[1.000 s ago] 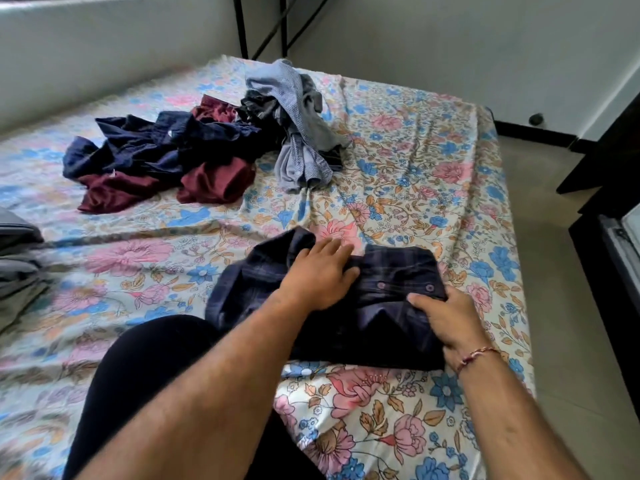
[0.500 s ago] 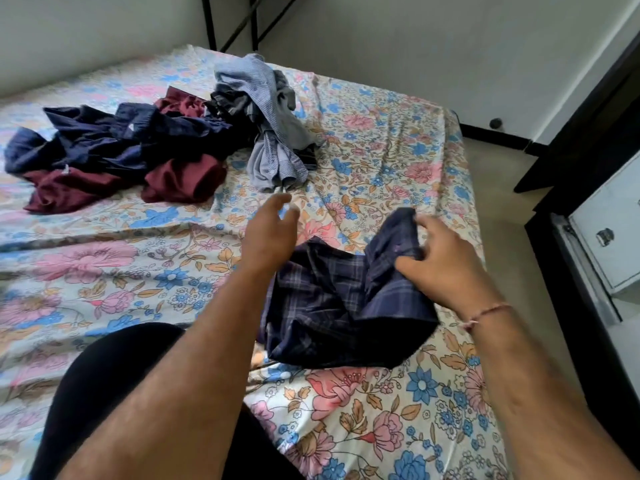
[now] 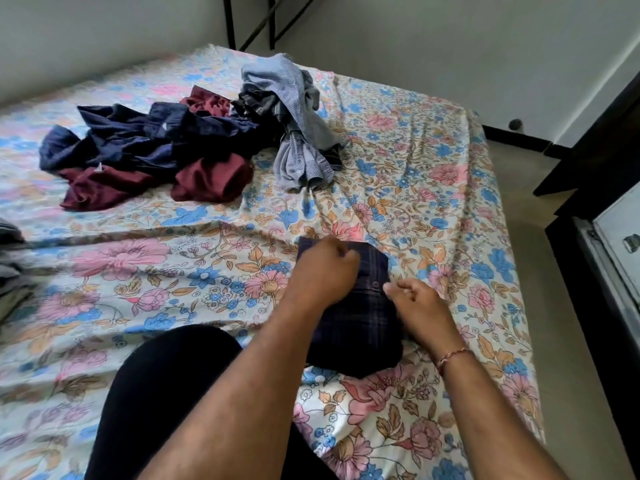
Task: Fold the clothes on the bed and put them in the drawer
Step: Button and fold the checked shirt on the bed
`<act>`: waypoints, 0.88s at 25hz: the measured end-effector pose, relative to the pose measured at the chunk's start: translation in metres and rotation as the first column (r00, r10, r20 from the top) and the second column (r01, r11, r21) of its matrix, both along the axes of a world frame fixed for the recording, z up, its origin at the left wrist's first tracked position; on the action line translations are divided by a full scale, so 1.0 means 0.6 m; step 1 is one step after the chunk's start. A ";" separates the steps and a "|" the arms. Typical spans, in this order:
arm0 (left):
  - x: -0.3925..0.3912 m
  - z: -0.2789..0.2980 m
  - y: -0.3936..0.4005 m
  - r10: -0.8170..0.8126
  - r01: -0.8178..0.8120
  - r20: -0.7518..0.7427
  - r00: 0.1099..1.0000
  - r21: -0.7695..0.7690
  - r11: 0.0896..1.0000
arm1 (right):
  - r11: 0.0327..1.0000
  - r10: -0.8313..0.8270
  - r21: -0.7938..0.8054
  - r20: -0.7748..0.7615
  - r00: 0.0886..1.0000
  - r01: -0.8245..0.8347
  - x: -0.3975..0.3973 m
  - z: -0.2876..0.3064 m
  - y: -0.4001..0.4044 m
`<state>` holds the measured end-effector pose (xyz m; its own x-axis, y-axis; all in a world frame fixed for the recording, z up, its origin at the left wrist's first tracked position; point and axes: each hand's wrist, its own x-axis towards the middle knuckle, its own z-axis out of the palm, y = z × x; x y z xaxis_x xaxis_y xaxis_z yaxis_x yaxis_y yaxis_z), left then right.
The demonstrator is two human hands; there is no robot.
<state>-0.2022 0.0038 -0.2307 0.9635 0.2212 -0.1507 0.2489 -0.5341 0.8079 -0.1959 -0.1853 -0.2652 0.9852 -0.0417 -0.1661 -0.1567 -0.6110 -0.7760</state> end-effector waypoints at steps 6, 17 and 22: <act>0.005 -0.056 -0.008 0.188 -0.241 -0.151 0.971 -0.626 0.742 | 0.785 -0.034 0.613 -0.097 0.995 0.087 -0.023 0.039 0.100; -0.042 -0.071 -0.101 0.516 -0.277 -0.295 0.804 -0.954 -0.113 | 0.505 0.835 -0.535 0.102 0.541 -0.677 0.020 0.003 0.017; -0.011 -0.095 -0.082 0.621 -0.392 -0.395 0.677 -0.908 -0.150 | 0.963 0.260 -0.031 0.382 0.887 -0.268 -0.015 -0.004 -0.002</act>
<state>-0.2086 -0.0454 -0.2876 0.6596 0.4488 -0.6029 -0.1250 0.8565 0.5008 -0.2051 -0.1866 -0.2675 0.9475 0.2281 0.2240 0.3165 -0.5711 -0.7574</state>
